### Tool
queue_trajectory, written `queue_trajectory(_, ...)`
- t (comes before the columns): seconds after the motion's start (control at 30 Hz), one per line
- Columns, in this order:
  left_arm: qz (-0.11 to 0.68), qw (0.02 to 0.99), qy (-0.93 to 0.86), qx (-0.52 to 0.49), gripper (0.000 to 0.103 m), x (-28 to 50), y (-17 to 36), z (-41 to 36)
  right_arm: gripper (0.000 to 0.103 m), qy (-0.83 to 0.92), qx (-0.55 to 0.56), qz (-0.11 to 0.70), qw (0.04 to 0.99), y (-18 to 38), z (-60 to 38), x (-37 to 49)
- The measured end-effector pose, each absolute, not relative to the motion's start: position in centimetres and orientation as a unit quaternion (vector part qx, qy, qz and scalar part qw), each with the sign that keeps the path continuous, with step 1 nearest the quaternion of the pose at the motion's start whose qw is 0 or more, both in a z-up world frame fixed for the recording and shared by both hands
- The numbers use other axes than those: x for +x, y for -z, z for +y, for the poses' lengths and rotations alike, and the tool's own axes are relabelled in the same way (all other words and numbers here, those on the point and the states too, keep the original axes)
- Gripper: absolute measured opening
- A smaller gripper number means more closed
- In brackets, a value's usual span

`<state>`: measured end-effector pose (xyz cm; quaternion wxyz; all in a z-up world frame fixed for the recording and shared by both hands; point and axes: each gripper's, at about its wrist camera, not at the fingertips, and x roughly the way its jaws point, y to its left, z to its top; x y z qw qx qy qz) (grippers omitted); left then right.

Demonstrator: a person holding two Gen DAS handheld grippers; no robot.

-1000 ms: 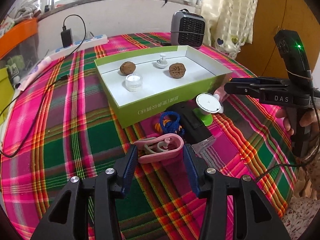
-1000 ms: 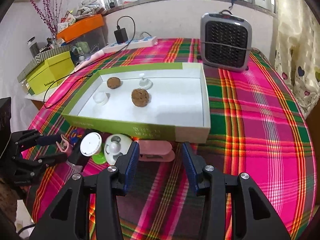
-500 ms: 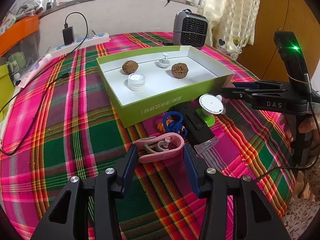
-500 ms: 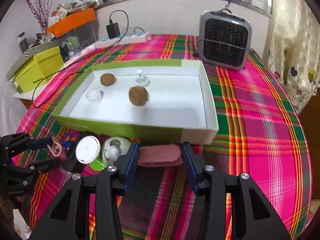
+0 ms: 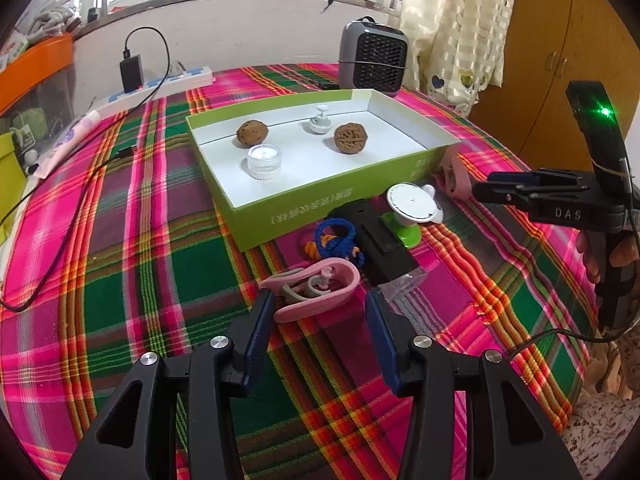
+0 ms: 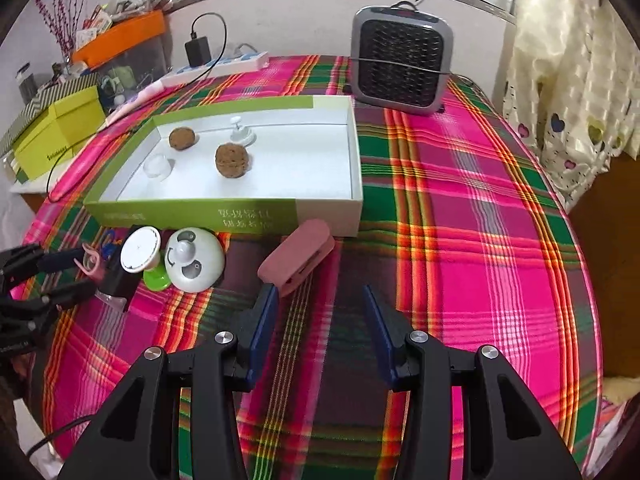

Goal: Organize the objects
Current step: 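Grasp the pink block with the right tool while the left tool approaches the pink clip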

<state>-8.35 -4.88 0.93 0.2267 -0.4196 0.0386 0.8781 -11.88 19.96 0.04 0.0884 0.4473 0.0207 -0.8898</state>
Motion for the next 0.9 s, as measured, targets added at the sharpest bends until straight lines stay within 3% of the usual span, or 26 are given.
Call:
queue_trajectory(0.23, 0.039, 0.224, -0.879, -0.419, 0.045, -8.0, -0.9, -4.6, 0.045, 0.889, 0.443, -0.039, 0.112, 0.1, 18.6, -13.3)
queue_trajectory(0.63, 0.056, 0.223, -0.882, -0.412, 0.046, -8.3, -1.5, -5.1, 0.044, 0.889, 0.452, -0.009, 0.071, 1.3, 18.7, -14.6)
queue_trajectory(0.9, 0.079, 0.234, -0.880, -0.405, 0.047, -9.2, -1.8, -4.7, 0.030, 0.890, 0.450, -0.004, 0.072, 1.3, 19.4, -13.9)
